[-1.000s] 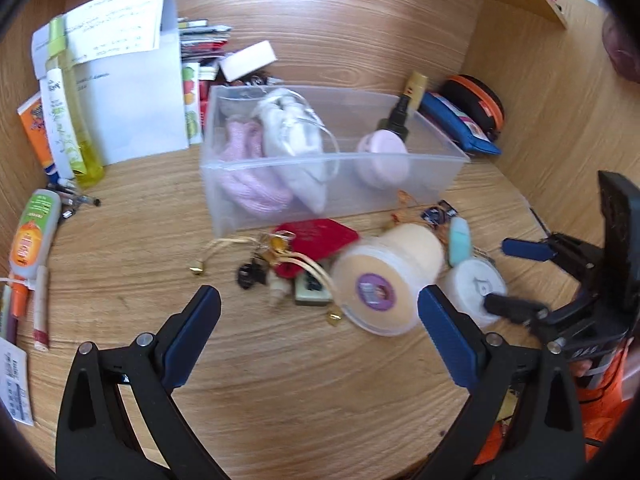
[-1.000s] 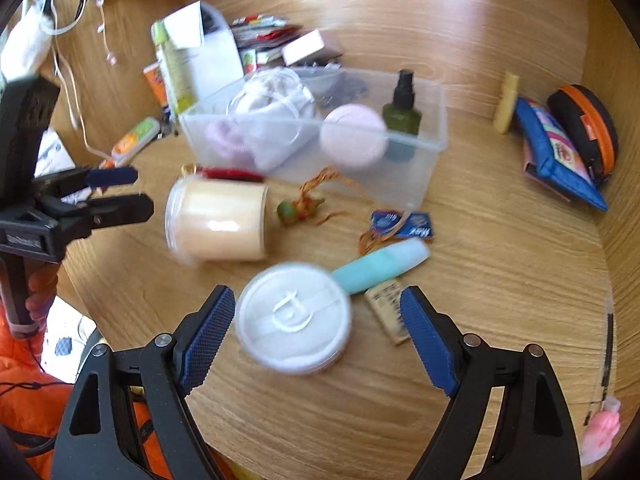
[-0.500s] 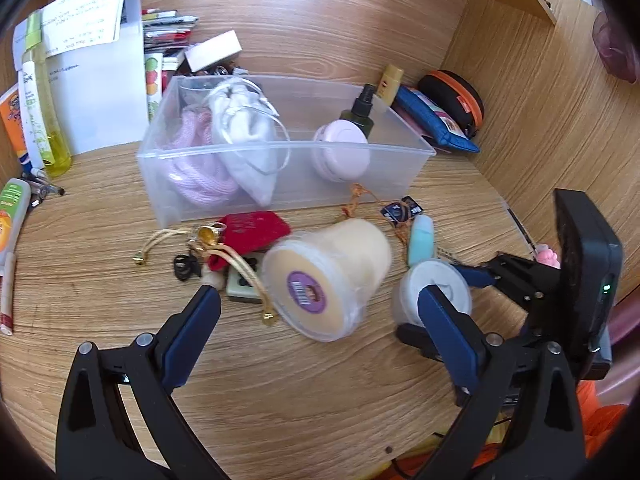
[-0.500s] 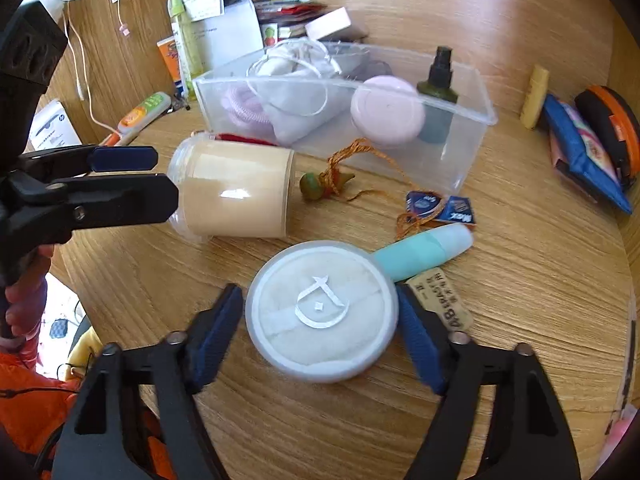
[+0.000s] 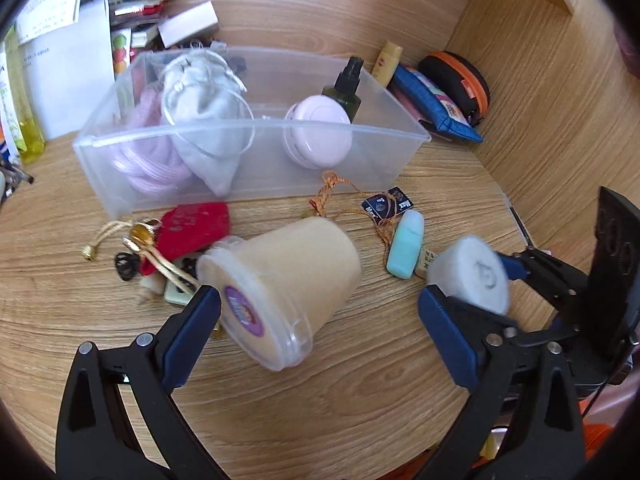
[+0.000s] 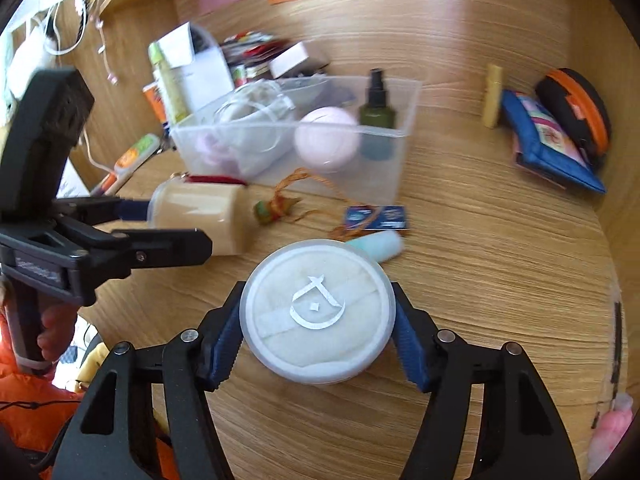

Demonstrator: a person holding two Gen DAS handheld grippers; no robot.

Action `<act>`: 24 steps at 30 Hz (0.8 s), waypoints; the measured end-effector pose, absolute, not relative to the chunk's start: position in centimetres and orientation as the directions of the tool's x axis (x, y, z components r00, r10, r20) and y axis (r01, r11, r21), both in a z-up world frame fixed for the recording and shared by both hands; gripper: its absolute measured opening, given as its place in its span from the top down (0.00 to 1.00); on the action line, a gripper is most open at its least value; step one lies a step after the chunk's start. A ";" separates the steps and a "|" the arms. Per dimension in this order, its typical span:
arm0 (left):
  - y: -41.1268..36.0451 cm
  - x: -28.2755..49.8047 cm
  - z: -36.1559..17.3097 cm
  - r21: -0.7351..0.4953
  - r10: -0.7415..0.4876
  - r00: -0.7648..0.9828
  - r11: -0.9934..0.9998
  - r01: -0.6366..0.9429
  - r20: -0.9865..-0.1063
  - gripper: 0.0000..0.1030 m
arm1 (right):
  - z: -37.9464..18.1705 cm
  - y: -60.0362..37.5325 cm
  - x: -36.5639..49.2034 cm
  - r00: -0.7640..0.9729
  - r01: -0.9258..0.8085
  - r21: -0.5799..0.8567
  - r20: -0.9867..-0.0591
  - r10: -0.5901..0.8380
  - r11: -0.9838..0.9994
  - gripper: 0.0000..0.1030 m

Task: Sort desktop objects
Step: 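Grasp the beige cylindrical jar with left gripper while right lifts the white container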

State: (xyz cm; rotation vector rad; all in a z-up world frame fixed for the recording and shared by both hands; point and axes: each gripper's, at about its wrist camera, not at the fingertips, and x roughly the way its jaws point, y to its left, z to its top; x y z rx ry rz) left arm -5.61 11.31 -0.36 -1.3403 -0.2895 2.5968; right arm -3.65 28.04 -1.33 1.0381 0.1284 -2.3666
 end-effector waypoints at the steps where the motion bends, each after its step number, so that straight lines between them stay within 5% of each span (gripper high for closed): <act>1: 11.5 -5.8 -0.5 -0.251 0.250 -0.568 -0.965 -0.077 -0.784 0.03 | -1.3 28.3 -3.7 -0.558 0.515 0.127 -0.701 -0.444 -0.847 0.39; 13: 12.3 -8.3 -1.6 -0.155 0.110 -0.611 -0.988 0.021 -0.784 0.04 | -1.2 30.4 -4.4 -0.581 0.493 0.149 -0.676 -0.452 -0.857 0.39; 16: 12.0 -8.2 -1.4 -0.112 0.053 -0.651 -0.992 0.049 -0.757 0.25 | -1.1 30.4 -4.3 -0.588 0.491 0.145 -0.673 -0.449 -0.859 0.39; 24: 12.2 -7.1 -0.7 -0.050 0.032 -0.695 -0.999 0.006 -0.719 0.36 | -0.2 29.7 -4.6 -0.608 0.494 0.121 -0.659 -0.442 -0.861 0.39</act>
